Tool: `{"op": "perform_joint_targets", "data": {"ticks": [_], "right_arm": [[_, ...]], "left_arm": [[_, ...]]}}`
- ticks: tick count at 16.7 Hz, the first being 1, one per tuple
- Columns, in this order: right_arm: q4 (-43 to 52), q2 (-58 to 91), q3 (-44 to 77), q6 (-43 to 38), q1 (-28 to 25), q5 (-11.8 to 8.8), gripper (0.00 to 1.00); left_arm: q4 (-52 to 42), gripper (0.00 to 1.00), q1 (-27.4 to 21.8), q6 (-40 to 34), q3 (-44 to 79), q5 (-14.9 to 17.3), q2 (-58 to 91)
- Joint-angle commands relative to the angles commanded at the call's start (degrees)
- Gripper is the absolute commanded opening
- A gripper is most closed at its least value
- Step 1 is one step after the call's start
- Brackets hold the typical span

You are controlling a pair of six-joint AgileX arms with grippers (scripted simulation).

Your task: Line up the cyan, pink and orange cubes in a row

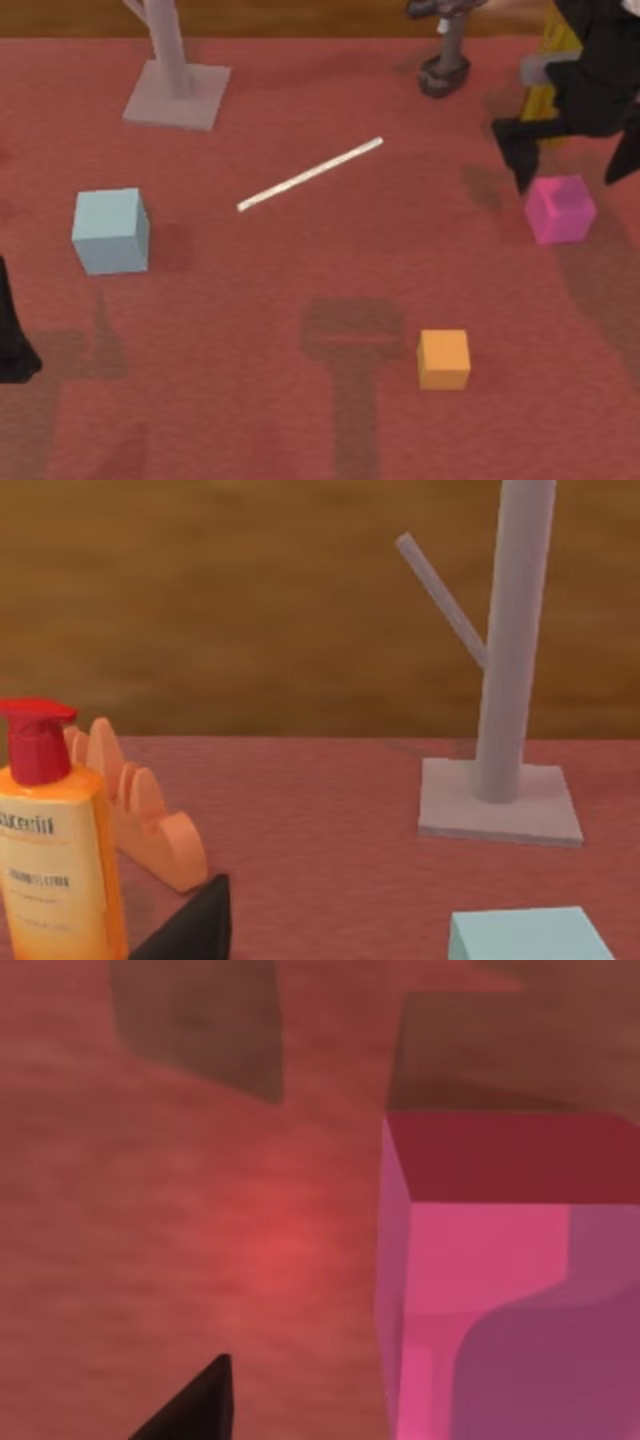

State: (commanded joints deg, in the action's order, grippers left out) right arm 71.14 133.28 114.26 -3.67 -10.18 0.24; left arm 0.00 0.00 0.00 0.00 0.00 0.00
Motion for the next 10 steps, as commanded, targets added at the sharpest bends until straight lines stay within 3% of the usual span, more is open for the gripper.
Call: {"op": "perform_joint_targets", "data": {"ticks": [5,10], "right_arm": [[-11.6,2.7,-8.4,0.0,0.0,0.0,1.00],[-13.5,3.3,-10.0,0.0,0.0,0.0,1.00]], "left_arm": [[0.0,1.00,0.0,0.0,0.0,0.0,0.0],[0.0,1.00,0.0,0.0,0.0,0.0,0.0]]}}
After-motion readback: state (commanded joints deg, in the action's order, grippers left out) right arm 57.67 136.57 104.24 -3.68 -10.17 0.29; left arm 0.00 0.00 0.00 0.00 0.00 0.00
